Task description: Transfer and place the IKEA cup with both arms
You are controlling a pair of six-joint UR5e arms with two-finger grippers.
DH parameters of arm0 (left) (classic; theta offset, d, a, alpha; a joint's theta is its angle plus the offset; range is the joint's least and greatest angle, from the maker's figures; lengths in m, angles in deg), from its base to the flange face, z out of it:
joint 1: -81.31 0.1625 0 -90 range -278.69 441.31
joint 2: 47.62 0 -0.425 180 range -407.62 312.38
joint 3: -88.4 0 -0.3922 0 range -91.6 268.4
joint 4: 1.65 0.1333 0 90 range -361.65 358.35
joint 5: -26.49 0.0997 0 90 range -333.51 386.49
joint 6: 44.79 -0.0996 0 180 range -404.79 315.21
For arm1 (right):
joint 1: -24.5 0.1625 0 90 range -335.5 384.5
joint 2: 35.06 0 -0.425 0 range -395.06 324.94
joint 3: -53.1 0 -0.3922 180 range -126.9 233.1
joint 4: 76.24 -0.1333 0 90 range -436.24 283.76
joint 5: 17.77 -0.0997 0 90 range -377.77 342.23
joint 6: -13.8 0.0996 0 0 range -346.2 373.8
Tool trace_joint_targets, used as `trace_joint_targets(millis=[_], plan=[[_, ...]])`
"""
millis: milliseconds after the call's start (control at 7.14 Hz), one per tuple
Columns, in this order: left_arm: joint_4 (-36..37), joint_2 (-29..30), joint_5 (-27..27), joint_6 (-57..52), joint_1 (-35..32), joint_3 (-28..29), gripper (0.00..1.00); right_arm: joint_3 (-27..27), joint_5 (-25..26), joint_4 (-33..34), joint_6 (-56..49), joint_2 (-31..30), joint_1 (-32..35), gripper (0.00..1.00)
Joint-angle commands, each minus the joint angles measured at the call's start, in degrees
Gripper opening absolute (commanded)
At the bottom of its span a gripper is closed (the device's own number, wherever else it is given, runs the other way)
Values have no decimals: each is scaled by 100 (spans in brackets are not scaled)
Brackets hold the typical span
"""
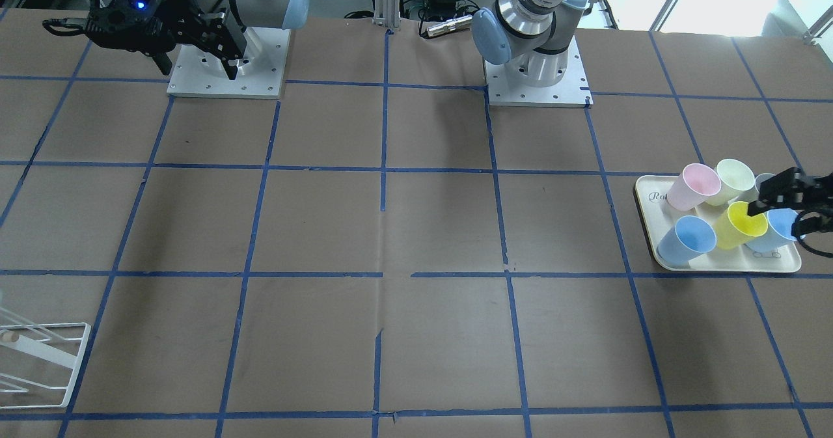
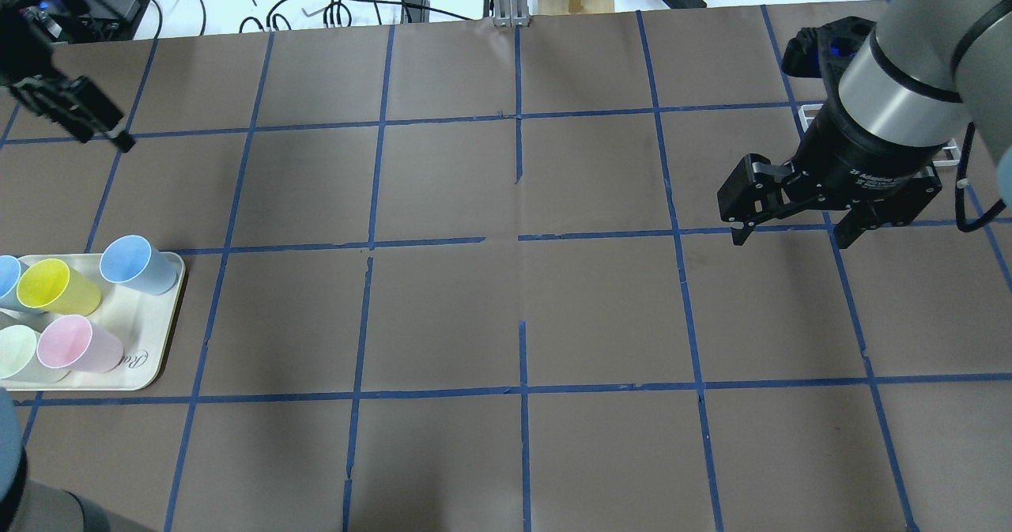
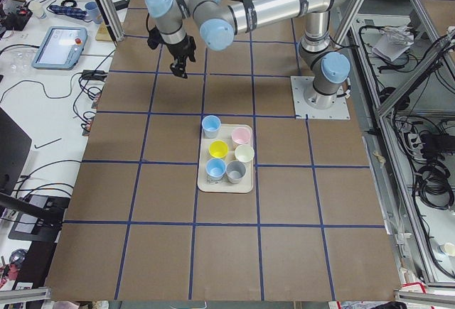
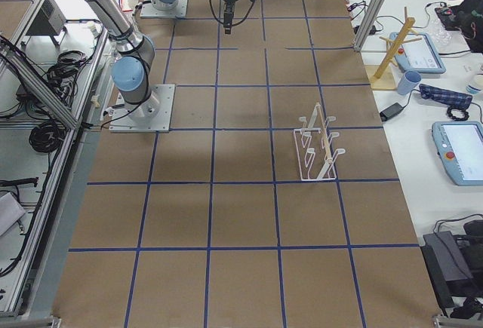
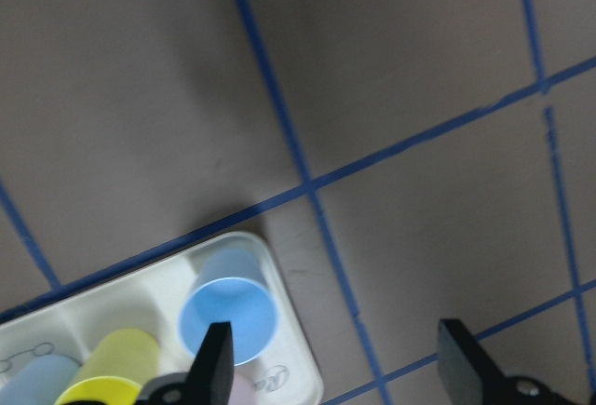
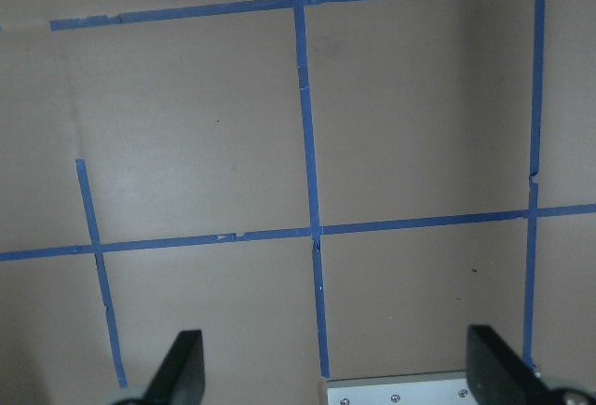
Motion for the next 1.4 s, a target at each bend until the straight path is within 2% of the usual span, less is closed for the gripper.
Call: trace_joint_targets(millis=[0, 140, 420, 560, 700, 980, 1260], plan=[[-82, -577, -68, 1538, -1326, -149, 81, -3, -19, 14, 0, -33, 0, 100], [-82, -911, -59, 2370, -1557, -402, 81, -12, -10, 14, 0, -33, 0, 100], [5, -1640, 221, 3113, -1630, -1253, 81, -3, -10, 6, 0, -111, 0, 100], [145, -1757, 239, 3543, -1586, -1336, 92, 5, -10, 6, -9, -112, 0, 100], [277, -1749, 440, 3643, -1542, -1258, 100, -3, -19, 6, -9, -112, 0, 100], [209, -1399, 530, 3906, -1525, -681, 100, -12, -1, 6, -9, -112, 0, 100], [76, -1354, 460, 3846, -1542, -634, 100, -12, -10, 6, -9, -129, 0, 100]])
